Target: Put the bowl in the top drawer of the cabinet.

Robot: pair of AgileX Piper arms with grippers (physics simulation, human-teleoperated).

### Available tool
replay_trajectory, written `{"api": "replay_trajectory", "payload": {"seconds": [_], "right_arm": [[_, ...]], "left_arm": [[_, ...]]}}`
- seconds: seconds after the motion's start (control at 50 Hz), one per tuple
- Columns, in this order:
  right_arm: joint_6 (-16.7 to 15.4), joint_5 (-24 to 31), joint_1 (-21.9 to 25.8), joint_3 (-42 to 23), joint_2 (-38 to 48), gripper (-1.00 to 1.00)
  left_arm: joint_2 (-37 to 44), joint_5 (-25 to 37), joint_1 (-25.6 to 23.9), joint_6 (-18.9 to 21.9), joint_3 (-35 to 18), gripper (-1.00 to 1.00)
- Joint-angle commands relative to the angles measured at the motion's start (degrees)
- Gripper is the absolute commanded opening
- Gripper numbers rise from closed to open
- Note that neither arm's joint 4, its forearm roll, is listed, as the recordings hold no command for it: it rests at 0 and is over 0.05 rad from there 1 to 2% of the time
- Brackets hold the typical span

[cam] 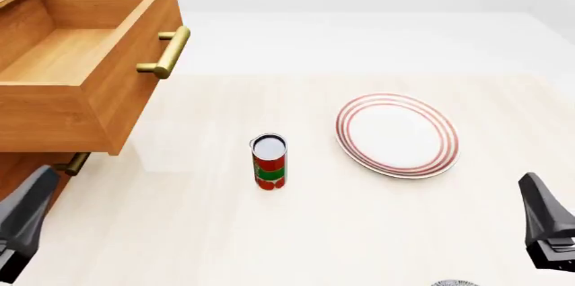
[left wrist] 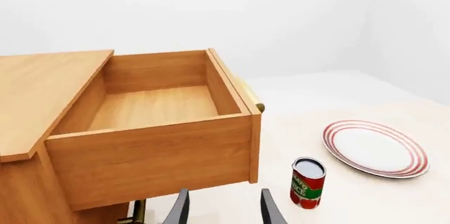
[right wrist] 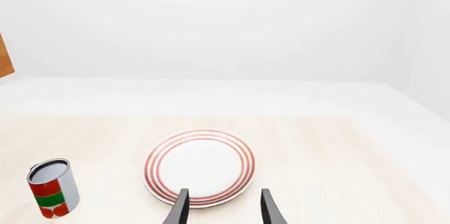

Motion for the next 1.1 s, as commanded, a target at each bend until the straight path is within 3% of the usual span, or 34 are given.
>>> {"api": "replay_trajectory", "payload": {"seconds": [0.02, 0.4, 1.1], "right_arm": [[-0.02, -0.01, 0.01, -0.02, 0.02, 1.0], [-0.02, 0.26, 0.03, -0.32, 0.05, 1.0], [-0.02, 0.26, 0.02, -0.32, 0.05, 1.0]], "left_arm": [[-0.01, 4.96, -6.8, 0.59, -4.08, 1.0], [1.29, 10.56, -15.18, -1.78, -4.77, 1.0], [21.46, -2.53, -29.81, -3.08, -3.85, 1.0]]}}
